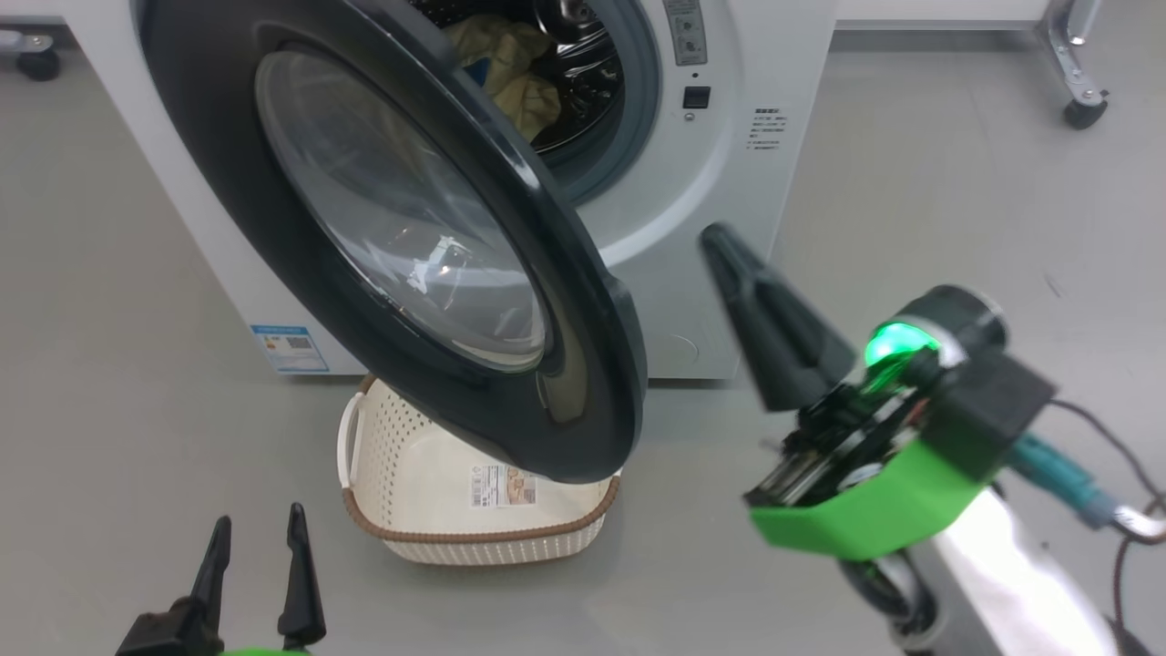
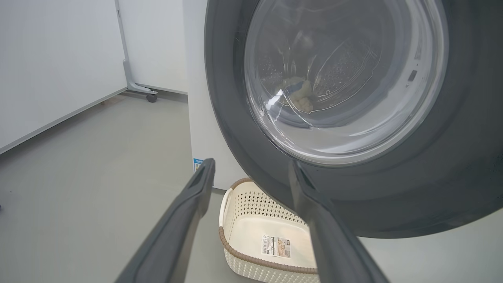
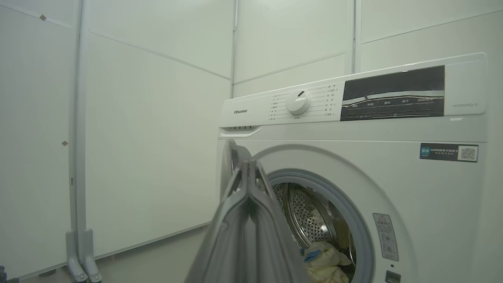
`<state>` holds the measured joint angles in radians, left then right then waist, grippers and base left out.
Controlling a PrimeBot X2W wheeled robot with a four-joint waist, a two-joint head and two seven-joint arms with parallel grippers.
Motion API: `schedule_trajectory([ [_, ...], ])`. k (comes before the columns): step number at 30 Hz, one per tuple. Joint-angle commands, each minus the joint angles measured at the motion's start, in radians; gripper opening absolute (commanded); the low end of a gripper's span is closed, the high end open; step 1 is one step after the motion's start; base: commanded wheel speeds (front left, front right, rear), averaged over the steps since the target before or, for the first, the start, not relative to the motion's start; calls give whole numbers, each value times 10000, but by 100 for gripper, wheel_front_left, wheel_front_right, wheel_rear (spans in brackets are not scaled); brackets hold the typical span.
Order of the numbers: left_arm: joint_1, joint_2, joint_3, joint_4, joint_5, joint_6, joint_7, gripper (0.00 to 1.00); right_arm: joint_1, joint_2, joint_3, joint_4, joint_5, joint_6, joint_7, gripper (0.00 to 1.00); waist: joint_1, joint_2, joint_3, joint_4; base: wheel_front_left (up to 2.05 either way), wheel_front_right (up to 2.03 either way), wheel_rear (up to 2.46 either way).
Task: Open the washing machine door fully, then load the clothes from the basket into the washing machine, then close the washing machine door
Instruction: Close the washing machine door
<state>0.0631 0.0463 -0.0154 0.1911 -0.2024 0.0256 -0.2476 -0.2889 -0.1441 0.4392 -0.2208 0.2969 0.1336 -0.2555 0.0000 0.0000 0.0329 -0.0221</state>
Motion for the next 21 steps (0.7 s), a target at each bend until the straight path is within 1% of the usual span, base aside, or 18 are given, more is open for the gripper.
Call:
schedule_trajectory([
  [1,-295,39,283,-384,118,-53,-141,100,-401,87,582,-121,101,-29,-63,0,0,0,42,125,0,0,0],
  [6,-480,39,91,-574,181,-110,-141,100,-502,195,2075,807,354,-29,-63,0,0,0,323,403,0,0,0],
  [11,-759,39,-53,-737,280,-176,-141,100,-535,321,3074,1944,684,-29,-63,0,0,0,735,664,0,0,0],
  [16,-960,39,-89,-842,310,-185,-141,100,-453,421,3288,2534,874,-29,-63,0,0,0,1018,780,0,0,0],
  [21,-1040,39,-60,-921,368,-153,-141,100,-432,450,3229,2918,948,-29,-63,0,0,0,1287,773,0,0,0],
])
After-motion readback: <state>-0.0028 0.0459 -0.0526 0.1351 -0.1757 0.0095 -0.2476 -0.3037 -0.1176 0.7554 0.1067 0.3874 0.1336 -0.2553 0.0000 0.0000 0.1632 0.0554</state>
